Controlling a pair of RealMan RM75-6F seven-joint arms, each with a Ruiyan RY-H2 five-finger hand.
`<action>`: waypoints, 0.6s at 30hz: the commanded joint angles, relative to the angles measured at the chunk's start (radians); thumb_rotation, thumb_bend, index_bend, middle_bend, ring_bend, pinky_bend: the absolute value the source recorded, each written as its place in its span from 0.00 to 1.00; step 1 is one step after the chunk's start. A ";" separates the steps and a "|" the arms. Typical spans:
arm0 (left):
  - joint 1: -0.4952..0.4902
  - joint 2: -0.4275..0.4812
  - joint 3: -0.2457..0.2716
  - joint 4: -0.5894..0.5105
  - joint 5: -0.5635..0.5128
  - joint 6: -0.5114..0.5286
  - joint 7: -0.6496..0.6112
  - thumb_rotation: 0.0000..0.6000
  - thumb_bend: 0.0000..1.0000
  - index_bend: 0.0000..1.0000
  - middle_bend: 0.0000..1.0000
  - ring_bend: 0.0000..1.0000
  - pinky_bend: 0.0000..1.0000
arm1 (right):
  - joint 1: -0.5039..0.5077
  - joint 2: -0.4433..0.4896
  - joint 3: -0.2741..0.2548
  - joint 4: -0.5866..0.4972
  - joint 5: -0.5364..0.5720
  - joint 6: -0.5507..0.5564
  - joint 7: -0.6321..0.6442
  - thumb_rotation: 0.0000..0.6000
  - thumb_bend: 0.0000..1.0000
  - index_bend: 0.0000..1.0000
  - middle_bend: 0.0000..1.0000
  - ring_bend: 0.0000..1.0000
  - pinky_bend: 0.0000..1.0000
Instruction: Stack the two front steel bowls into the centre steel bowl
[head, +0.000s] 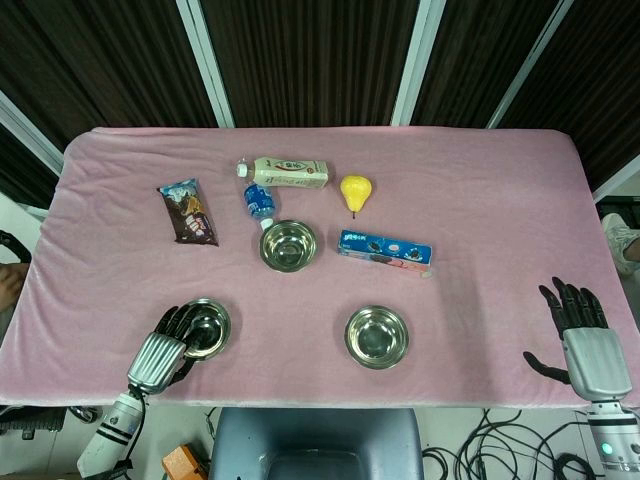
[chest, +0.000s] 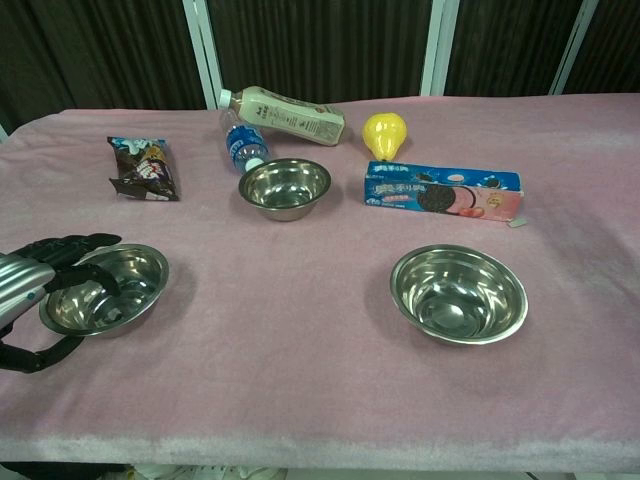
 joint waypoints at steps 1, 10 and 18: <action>-0.004 -0.007 0.000 0.010 0.002 0.001 -0.009 1.00 0.43 0.38 0.01 0.00 0.09 | -0.001 0.001 0.000 0.000 -0.001 0.001 0.001 1.00 0.29 0.00 0.00 0.00 0.00; -0.024 -0.041 -0.010 0.077 0.022 0.027 -0.081 1.00 0.47 0.63 0.12 0.00 0.09 | -0.005 0.007 -0.002 -0.001 -0.004 0.007 0.010 1.00 0.28 0.00 0.00 0.00 0.00; -0.060 -0.088 -0.070 0.177 0.086 0.178 -0.238 1.00 0.47 0.77 0.21 0.02 0.08 | -0.012 0.016 -0.001 -0.003 -0.005 0.019 0.026 1.00 0.29 0.00 0.00 0.00 0.00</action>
